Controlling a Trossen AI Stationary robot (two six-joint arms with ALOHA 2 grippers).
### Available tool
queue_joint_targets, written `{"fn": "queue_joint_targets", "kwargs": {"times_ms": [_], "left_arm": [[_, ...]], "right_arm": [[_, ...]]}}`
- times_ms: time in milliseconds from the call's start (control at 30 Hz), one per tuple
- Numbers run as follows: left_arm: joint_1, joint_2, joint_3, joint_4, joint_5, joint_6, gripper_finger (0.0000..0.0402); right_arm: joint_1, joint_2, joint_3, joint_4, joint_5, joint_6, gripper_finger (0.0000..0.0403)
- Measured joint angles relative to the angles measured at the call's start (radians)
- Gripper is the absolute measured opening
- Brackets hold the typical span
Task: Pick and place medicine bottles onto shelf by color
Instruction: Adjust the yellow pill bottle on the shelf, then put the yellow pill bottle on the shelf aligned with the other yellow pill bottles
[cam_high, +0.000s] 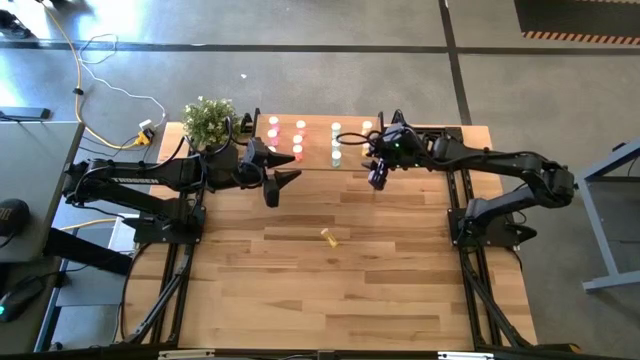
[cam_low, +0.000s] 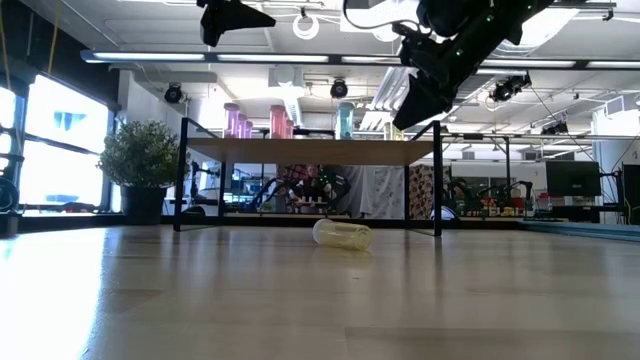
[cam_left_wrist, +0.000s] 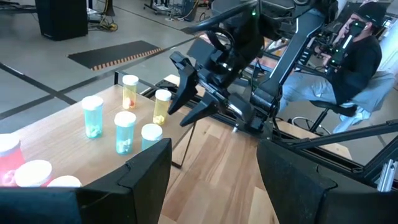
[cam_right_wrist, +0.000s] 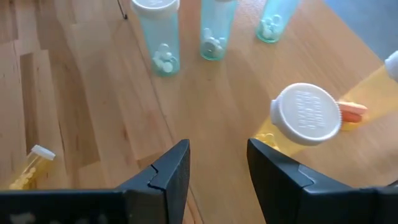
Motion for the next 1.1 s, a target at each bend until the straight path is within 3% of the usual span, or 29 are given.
{"fn": "queue_joint_targets", "kwargs": {"times_ms": [700,900,1100], "left_arm": [[0.0,0.0,0.0,-0.003,-0.022,0.001,0.0227],[0.0,0.0,0.0,-0.024,-0.022,0.057,0.0227],[0.001,0.0,0.0,-0.102,-0.022,0.071,0.0227]], "right_arm": [[-0.028,-0.005,0.0,0.033,-0.037,0.06,0.0149],[0.034,-0.044,0.0,0.035,-0.128,0.232,0.0149],[0.162,-0.056,0.021,0.045,-0.125,0.358,0.0149]]}}
